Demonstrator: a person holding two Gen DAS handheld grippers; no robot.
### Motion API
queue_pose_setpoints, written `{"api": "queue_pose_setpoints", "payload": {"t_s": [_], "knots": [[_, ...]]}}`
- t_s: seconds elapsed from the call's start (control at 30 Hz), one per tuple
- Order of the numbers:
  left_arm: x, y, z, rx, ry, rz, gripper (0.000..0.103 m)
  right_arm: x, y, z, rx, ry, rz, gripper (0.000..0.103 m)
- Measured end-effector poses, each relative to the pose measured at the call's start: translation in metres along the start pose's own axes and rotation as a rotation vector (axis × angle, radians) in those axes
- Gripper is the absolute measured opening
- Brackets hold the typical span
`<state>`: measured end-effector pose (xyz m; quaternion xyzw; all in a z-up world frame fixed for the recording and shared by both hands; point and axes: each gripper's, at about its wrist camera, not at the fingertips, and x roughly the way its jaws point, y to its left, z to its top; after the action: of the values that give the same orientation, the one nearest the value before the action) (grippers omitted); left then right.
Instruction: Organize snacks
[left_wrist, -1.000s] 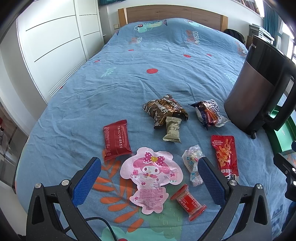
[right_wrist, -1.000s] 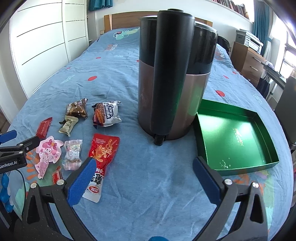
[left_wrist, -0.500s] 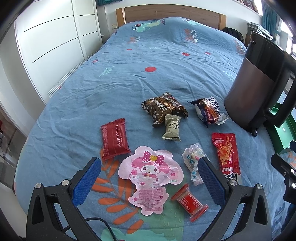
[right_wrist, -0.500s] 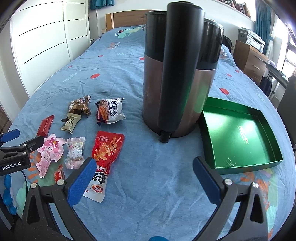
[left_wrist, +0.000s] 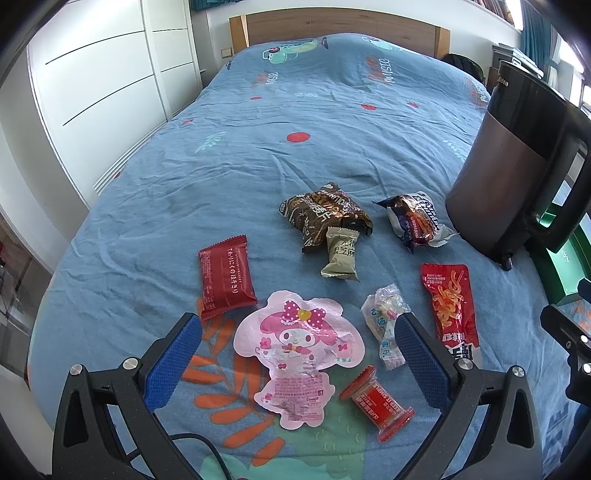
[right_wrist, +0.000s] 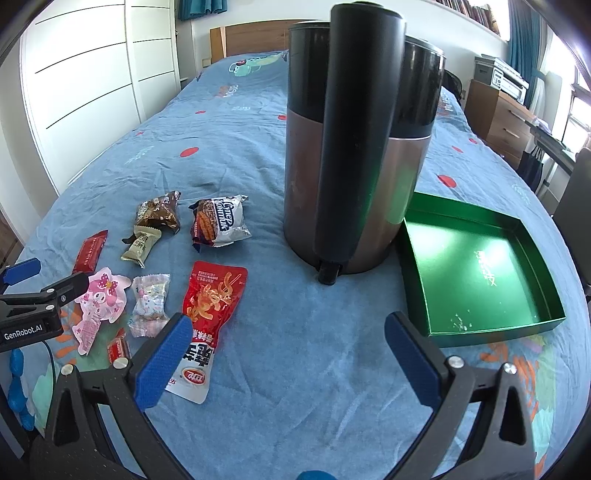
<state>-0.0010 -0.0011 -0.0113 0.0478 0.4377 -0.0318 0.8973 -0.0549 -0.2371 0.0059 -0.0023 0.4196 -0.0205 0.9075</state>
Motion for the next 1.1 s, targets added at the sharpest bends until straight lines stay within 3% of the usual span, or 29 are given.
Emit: {"api": "queue_pose_setpoints", "payload": {"t_s": [0.67,0.83,1.1], "knots": [[0.005,0.004,-0.001,0.023,0.019,-0.022,0.102,0.004,0.007,-0.003,-0.002,0.006,0.02,0.103],[0.009,0.046,0.006,-0.065,0.076,-0.04,0.102,0.009,0.014,-0.004,-0.005,0.016,0.04,0.103],[0.005,0.098,0.008,-0.13,0.084,-0.01,0.102,0.024,0.03,-0.01,0.012,0.062,0.085,0.103]]}}
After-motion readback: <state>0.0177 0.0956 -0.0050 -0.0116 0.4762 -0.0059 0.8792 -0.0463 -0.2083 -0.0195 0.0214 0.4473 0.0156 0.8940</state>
